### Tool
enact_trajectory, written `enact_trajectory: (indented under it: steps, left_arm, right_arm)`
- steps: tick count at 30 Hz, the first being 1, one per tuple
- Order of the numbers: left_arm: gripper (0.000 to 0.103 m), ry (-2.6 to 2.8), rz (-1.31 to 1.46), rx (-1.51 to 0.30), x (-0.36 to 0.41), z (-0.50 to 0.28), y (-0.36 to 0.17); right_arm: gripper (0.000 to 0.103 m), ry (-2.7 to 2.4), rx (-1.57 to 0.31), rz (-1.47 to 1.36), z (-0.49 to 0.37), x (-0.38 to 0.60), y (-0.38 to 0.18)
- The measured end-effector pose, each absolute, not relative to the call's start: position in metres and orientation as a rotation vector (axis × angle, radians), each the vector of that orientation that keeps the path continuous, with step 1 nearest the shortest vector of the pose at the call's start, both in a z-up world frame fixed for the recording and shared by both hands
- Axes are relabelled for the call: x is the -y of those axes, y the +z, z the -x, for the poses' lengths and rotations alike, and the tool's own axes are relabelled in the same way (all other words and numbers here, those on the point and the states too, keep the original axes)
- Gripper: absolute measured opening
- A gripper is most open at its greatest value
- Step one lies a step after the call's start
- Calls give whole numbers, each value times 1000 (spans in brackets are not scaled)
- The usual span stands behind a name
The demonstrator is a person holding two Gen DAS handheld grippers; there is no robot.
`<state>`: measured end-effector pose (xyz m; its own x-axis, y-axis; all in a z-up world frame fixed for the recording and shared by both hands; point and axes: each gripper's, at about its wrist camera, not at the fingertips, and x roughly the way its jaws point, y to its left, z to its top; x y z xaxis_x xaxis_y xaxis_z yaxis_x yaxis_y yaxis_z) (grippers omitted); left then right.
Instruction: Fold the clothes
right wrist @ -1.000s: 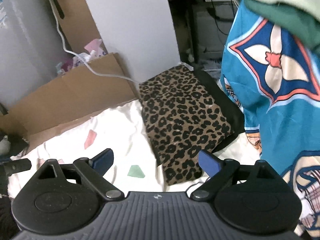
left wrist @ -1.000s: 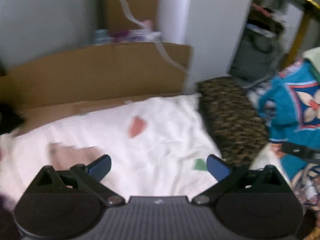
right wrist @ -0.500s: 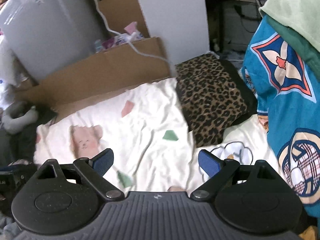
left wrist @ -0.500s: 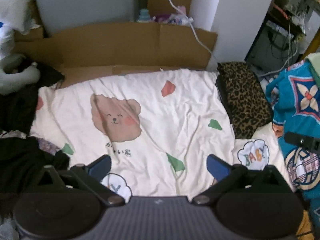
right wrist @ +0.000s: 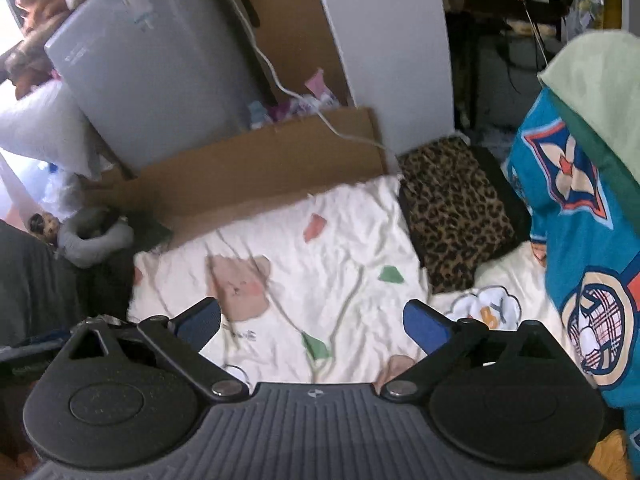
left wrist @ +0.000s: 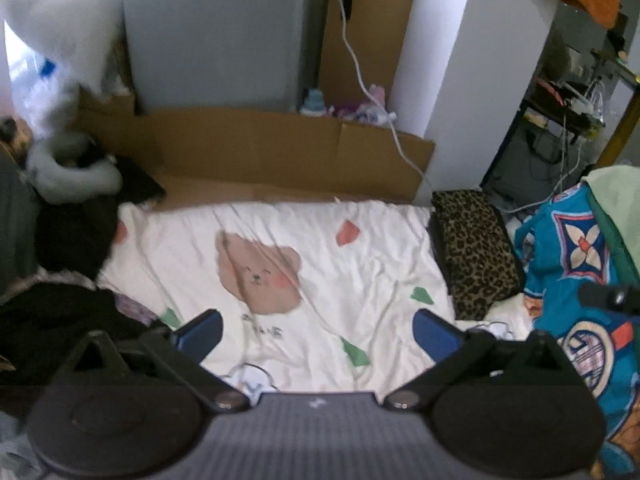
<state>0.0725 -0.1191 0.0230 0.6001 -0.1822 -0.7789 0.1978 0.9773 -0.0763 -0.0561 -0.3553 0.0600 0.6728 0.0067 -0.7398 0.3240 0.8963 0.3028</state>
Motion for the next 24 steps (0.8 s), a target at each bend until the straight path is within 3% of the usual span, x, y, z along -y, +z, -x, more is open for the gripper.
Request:
enact_trajectory:
  steps: [7,24]
  left_arm:
    - [100,-146,37,-875,100,-47,40]
    - [97,-15,-22,-1015,92,-10,4]
  right_arm:
    - [101,-192,-800,-430,75,320,79]
    - [101,-181,-913,-400,89,275,36]
